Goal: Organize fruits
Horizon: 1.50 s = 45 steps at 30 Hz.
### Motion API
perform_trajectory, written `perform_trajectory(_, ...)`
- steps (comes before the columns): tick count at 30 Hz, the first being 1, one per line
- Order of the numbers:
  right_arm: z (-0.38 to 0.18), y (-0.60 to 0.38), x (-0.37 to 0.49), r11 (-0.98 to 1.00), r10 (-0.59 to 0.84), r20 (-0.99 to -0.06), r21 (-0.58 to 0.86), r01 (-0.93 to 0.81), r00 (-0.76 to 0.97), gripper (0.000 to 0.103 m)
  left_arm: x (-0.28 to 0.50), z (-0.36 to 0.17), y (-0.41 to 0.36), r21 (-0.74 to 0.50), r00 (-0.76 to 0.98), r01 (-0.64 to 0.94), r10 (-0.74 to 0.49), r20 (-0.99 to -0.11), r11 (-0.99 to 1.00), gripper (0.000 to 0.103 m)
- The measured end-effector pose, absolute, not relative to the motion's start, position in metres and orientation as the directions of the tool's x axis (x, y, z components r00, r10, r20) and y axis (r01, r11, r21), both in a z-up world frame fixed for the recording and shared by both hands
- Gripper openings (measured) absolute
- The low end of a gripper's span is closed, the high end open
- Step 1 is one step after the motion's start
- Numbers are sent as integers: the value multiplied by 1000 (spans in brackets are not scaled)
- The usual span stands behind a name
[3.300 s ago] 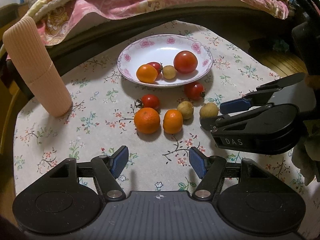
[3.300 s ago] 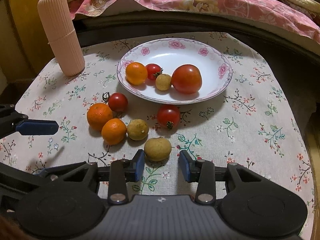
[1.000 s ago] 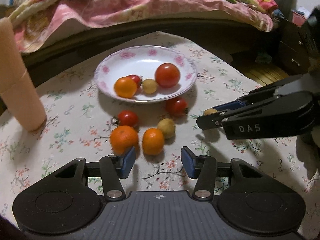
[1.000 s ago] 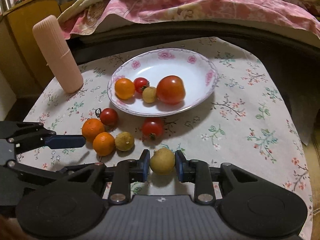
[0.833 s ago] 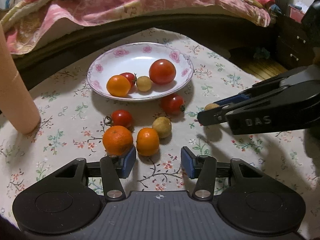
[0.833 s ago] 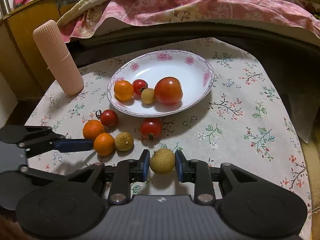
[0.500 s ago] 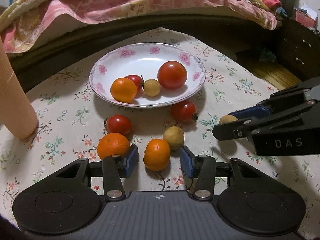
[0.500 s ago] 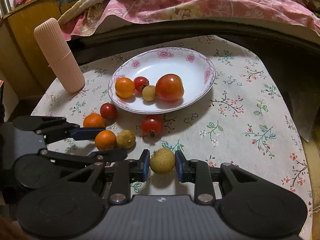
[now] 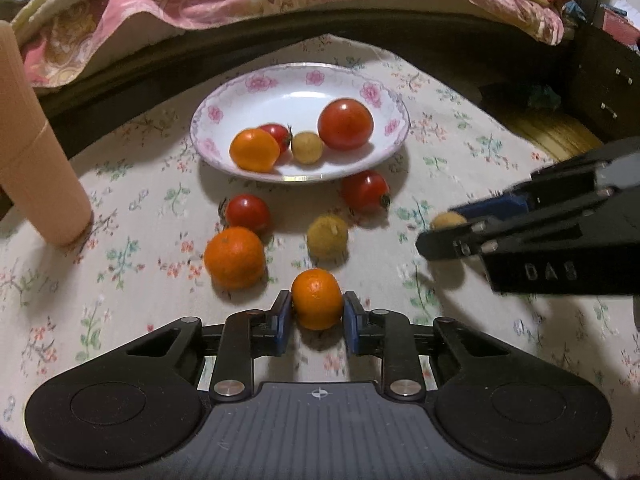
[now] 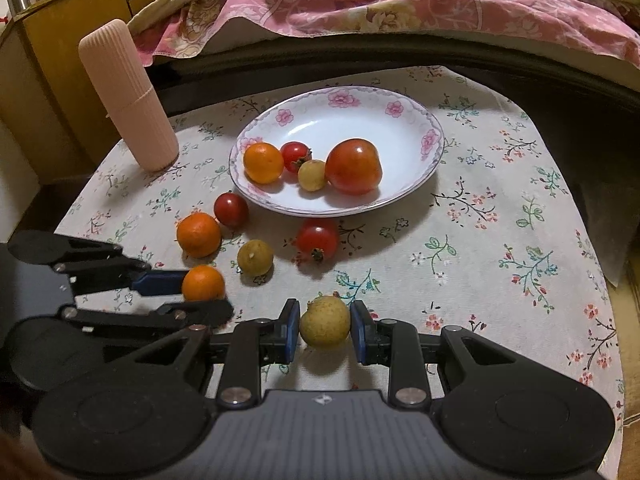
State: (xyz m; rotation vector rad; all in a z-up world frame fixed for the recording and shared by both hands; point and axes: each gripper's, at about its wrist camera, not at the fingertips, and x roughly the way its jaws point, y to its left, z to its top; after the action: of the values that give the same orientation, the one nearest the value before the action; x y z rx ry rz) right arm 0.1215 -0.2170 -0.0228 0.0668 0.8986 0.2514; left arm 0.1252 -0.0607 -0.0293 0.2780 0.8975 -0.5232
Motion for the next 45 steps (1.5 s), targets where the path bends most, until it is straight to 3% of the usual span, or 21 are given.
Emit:
perform_trajectory(28, -32, -195, 118, 959, 244, -793, 113, -260, 558, 31, 113, -27, -58, 72, 512, 546, -264, -817, 835, 37)
perform_trajectory(45, -33, -194, 118, 959, 239, -793, 103, -263, 561, 31, 110, -27, -58, 117, 534, 543, -234, -813, 832, 52)
